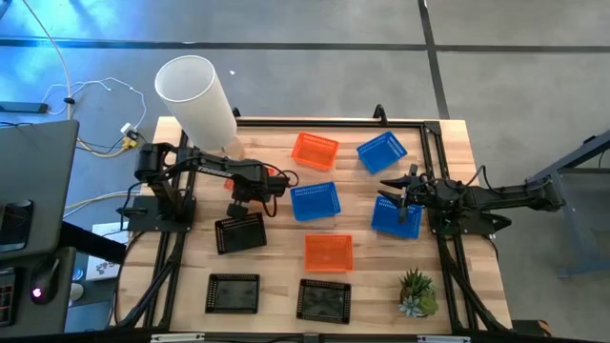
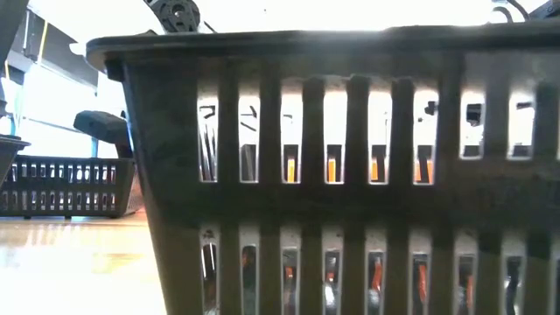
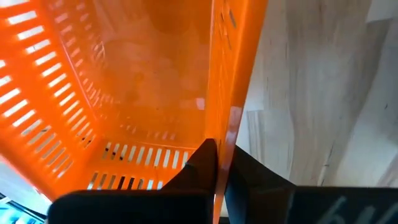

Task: Stack baskets by color
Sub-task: Stack the middle orange bin on top of the top orange bin

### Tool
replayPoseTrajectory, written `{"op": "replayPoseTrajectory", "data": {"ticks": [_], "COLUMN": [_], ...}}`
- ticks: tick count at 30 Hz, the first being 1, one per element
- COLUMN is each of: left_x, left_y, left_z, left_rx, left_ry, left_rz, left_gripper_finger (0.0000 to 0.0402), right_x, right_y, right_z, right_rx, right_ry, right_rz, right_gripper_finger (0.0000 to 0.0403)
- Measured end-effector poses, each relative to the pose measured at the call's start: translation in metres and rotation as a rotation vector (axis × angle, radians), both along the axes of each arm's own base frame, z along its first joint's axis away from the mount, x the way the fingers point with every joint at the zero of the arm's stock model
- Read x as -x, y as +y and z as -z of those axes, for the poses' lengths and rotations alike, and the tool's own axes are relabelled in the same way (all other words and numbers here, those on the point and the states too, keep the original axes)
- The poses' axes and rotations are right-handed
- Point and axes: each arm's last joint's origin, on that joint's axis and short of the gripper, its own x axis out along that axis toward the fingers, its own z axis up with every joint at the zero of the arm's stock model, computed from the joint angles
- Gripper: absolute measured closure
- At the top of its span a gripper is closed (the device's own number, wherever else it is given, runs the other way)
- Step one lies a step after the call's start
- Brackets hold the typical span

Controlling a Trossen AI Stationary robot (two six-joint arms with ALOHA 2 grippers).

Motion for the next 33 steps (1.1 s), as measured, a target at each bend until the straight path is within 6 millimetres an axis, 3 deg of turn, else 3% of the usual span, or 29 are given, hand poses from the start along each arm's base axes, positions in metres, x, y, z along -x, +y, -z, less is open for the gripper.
{"op": "replayPoseTrajectory", "data": {"ticks": [20,33], "left_x": [0.012,-0.012], "left_y": [-0.003,0.004], "left_z": [-0.057,-0.079], "left_rx": [-0.095,-0.192], "left_ry": [-0.318,-0.696], "left_rz": [-0.091,-0.005], "left_gripper_finger": [0.0401,0.0401], "right_x": [0.000,0.000], "right_y": [0.000,0.000], "right_z": [0.000,0.000], "right_rx": [0.000,0.000], "right_ry": [0.000,0.000], "right_rz": [0.000,0.000], "right_gripper_finger": [0.0261,0.0261]}}
